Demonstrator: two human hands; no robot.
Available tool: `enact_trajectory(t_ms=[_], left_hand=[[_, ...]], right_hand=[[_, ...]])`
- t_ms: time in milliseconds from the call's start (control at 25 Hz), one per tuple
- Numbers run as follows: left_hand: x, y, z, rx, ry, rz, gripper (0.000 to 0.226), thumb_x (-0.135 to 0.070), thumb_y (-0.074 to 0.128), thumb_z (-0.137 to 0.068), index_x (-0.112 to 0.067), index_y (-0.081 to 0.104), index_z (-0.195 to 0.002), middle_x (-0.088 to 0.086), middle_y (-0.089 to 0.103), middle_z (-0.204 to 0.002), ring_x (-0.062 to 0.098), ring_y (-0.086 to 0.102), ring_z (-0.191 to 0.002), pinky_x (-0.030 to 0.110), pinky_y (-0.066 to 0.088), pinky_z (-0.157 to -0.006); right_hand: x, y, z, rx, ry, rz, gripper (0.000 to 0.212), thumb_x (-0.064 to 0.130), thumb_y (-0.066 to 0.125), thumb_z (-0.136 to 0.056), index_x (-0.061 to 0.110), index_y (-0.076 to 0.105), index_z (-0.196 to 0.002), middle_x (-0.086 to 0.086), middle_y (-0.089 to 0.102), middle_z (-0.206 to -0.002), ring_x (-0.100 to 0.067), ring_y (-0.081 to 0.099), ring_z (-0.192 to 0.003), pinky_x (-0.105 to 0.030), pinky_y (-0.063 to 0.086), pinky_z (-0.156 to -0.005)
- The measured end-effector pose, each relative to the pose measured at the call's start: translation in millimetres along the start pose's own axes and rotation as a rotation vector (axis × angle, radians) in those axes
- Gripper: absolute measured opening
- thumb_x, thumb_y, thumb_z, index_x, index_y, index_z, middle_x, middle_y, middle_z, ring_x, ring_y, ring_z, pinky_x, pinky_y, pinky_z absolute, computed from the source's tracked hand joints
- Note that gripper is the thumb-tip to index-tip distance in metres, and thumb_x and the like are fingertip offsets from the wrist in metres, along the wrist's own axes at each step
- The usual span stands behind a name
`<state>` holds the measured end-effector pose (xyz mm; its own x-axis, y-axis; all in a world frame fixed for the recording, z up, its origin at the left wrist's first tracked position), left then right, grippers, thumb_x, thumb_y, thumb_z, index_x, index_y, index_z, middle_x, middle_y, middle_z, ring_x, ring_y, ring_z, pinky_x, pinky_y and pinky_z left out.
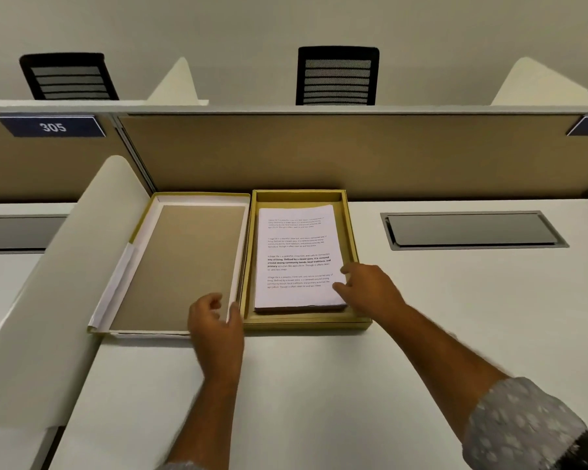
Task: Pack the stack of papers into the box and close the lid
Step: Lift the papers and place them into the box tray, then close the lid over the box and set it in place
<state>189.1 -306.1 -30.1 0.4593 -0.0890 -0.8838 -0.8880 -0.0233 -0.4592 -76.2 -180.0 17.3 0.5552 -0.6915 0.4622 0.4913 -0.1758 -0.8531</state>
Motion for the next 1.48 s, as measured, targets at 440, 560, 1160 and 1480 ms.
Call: enact_trajectory(t_ms=[440, 560, 1160, 1480], left_hand=[[59.3, -40.6, -26.7, -0.002, -0.554, 0.065, 0.058, -0.037, 0.081, -0.085, -0.007, 0.060, -0.130, 0.018, 0.074, -0.122, 0.043, 0.073, -0.108, 0.054, 0.057, -0.102], [47.5, -37.6, -18.9, -0.082, -0.521, 0.194, 0.065, -0.020, 0.079, -0.086, -0.010, 0.052, -0.143, 0.015, 0.070, -0.132, 0.037, 0.070, -0.115, 0.045, 0.053, -0.107], [9.8, -34.1, 16.1, -0.004, -0.011, 0.332, 0.076, -0.002, 0.083, -0.085, -0.023, 0.046, -0.147, -0.004, 0.056, -0.143, 0.019, 0.064, -0.120, 0.027, 0.061, -0.087], [10.7, -14.1, 43.6, 0.128, 0.594, -0.255, 0.055, 0.000, 0.083, -0.082, -0.009, 0.068, -0.135, 0.012, 0.069, -0.130, 0.034, 0.068, -0.118, 0.047, 0.063, -0.093]], right_hand=[[7.2, 37.1, 94.9, 0.033, -0.090, -0.267, 0.027, 0.032, 0.066, -0.097, 0.029, 0.070, -0.124, 0.009, 0.074, -0.098, -0.010, 0.070, -0.085, -0.023, 0.057, -0.079], [10.6, 31.9, 98.4, 0.043, -0.091, -0.333, 0.027, 0.028, 0.067, -0.097, 0.026, 0.070, -0.124, 0.005, 0.076, -0.100, -0.012, 0.072, -0.089, -0.030, 0.061, -0.088], [69.8, -23.4, 103.0, 0.208, -0.121, -0.971, 0.021, 0.023, 0.078, -0.095, 0.023, 0.074, -0.116, -0.001, 0.083, -0.100, -0.021, 0.081, -0.091, -0.033, 0.067, -0.079], [63.9, -27.1, 97.6, 0.136, -0.010, -1.103, 0.041, 0.053, 0.073, -0.092, 0.020, 0.072, -0.117, -0.007, 0.079, -0.104, -0.021, 0.079, -0.081, -0.031, 0.065, -0.072]])
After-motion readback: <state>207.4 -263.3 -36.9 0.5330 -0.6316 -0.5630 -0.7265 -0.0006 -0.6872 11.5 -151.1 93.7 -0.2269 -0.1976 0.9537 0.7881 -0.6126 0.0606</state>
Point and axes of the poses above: each hand's wrist, its own z-axis away from the middle knuckle, its own y-axis out of the palm, x = y × z, the point moved 1 cm from there along -z, towards the middle knuckle
